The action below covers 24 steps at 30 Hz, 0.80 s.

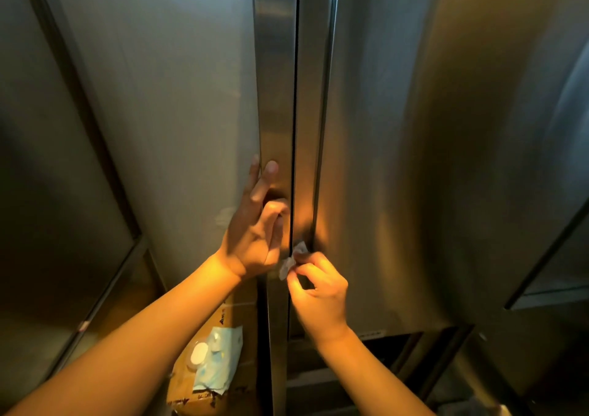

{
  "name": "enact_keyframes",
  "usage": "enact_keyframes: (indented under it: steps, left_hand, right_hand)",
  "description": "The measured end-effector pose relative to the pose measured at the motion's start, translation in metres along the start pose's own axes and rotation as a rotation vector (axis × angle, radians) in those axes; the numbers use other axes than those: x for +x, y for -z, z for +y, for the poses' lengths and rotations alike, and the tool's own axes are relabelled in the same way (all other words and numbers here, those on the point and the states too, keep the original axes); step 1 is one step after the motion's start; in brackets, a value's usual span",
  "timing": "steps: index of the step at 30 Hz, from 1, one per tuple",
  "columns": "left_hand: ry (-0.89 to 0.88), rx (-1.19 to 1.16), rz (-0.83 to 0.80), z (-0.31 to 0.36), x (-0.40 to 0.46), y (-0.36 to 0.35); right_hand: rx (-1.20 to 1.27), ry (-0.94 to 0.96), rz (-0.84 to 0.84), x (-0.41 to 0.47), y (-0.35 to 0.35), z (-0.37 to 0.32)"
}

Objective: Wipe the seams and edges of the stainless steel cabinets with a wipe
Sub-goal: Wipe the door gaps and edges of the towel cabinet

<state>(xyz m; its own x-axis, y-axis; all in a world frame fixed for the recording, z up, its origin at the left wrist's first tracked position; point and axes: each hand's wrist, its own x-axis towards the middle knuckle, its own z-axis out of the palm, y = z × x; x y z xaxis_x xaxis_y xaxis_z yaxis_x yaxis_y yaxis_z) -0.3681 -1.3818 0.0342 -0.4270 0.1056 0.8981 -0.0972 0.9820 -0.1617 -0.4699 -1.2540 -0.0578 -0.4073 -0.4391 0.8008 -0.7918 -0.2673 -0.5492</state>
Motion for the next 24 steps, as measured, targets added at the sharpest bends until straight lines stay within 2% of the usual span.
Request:
enact_keyframes:
  steps: [4,8,12,15,20,24]
  left_hand:
    - [0.106,-0.084,-0.006,0.003,-0.001,0.001]
    - [0.089,-0.032,-0.06,0.003,0.001,0.012]
    - [0.125,0.01,-0.121,0.006,-0.002,0.019]
    - [0.196,0.003,-0.142,0.012,-0.002,0.021]
    - [0.267,0.001,-0.16,0.023,0.004,0.024]
    - [0.258,-0.027,-0.169,0.021,0.004,0.024]
  right_hand:
    - [-0.034,-0.061,-0.075,-0.02,-0.003,0.009]
    - [-0.012,-0.048,-0.126,0.003,0.015,-0.009]
    - [0.094,0.193,0.044,0.075,0.056,-0.068]
    - [0.046,0.375,0.152,0.143,0.086,-0.107]
    - [-0.149,0.609,0.173,0.235,0.095,-0.131]
    - [-0.271,0.671,0.165,0.253,0.07,-0.122]
